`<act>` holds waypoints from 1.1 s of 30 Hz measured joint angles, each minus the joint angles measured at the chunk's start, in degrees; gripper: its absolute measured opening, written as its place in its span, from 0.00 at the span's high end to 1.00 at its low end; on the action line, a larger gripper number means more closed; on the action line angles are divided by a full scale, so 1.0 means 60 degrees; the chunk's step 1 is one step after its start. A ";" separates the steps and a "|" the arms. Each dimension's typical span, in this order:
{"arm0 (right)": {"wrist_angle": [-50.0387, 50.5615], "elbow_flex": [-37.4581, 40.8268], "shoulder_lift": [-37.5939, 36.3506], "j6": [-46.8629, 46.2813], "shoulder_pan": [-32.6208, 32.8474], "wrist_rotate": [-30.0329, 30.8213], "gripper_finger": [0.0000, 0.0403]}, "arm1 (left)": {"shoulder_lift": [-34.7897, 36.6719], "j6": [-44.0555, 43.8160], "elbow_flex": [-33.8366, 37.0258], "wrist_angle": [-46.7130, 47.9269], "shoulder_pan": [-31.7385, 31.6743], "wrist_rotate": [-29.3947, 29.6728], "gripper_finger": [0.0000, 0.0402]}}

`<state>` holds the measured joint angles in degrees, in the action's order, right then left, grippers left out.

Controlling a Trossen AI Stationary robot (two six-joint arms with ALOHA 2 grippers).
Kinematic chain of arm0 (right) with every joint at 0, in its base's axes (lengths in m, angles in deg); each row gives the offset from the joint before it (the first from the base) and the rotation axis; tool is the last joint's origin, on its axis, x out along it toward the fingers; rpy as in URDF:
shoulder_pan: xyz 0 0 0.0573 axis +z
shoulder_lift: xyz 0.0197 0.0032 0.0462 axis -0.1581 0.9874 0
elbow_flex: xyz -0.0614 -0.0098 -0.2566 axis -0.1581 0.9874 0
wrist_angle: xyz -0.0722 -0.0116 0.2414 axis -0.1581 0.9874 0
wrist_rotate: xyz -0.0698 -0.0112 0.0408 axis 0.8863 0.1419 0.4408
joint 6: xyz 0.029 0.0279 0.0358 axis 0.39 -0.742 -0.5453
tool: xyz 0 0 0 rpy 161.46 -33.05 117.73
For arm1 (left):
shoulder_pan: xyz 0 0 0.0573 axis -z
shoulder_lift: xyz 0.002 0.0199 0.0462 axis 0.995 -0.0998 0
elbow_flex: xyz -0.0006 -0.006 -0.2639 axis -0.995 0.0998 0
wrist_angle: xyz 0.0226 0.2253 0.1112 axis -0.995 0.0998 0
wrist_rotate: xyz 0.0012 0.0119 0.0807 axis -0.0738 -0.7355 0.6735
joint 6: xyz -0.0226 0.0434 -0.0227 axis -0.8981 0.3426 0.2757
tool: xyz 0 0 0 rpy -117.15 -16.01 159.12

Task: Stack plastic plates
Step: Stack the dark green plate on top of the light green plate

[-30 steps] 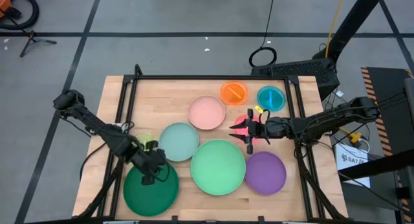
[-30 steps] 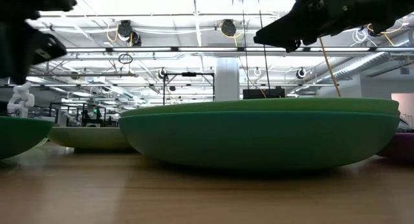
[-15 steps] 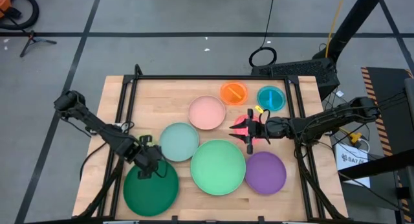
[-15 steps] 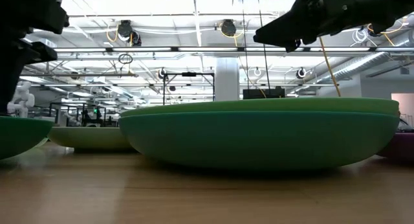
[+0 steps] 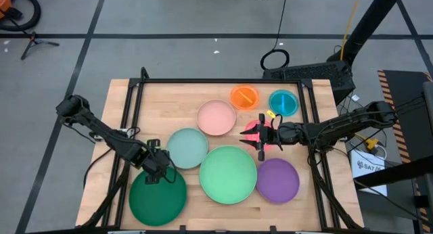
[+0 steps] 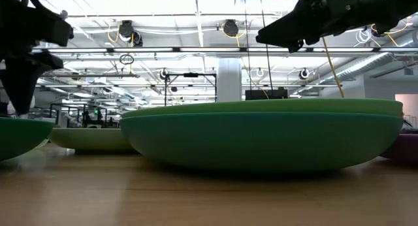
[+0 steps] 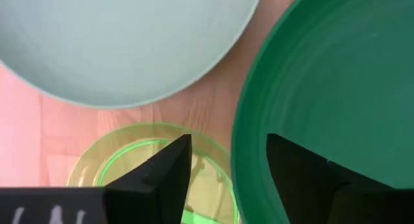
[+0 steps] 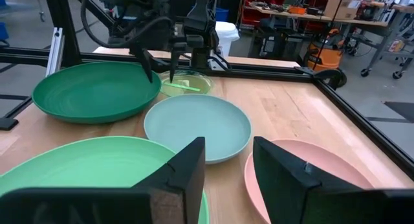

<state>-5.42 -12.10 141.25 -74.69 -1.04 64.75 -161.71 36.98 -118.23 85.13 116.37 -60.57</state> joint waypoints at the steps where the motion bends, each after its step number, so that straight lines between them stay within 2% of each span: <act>1: 0.0000 0.0000 0.0000 0.0000 0.0000 0.0000 0.70 | 0.0000 0.0000 0.0093 -0.0153 0.0007 0.0000 0.49; 13: 0.0000 0.0000 0.0000 0.0000 0.0004 0.0009 0.70 | 0.0000 -0.0103 0.0951 -0.1381 0.0021 -0.0070 0.48; 29: 0.0000 0.0000 0.0000 -0.0033 0.0004 0.0044 0.70 | -0.0496 -0.0033 0.1226 -0.2362 0.0117 -0.0430 0.49; 33: 0.0000 0.0000 0.0000 -0.0033 0.0003 0.0044 0.70 | -0.0590 -0.0013 0.1226 -0.2313 0.0270 -0.0430 0.53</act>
<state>-5.42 -12.10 141.25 -74.88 -1.02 65.02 -165.25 36.90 -110.87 71.25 117.99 -63.15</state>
